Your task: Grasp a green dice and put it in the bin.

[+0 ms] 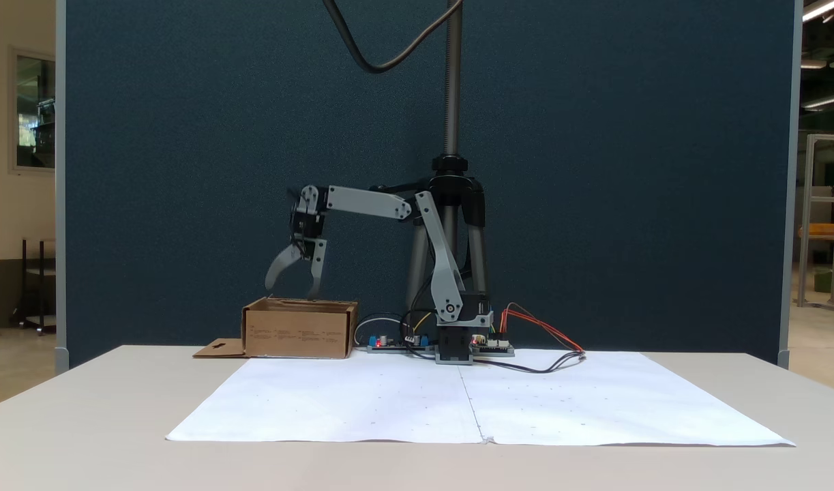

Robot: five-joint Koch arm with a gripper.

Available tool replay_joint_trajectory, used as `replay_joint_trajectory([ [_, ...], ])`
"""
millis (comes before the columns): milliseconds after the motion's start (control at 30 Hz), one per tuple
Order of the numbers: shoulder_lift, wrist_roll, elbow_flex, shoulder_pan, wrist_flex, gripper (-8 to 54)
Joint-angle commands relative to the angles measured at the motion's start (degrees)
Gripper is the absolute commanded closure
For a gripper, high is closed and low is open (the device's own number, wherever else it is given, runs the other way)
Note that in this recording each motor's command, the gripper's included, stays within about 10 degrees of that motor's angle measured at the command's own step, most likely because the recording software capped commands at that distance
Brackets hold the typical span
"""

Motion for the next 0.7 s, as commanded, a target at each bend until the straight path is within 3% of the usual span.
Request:
replay_joint_trajectory([
  [0, 6.3, 9.4, -2.8, -3.6, -4.5, 3.8],
  [167, 14.0, 18.5, -2.9, -13.7, -9.5, 3.8],
  [400, 21.4, 19.1, -2.9, -30.7, -8.8, 3.8],
  [667, 22.9, 19.1, -2.9, -57.4, -8.7, 1.8],
])
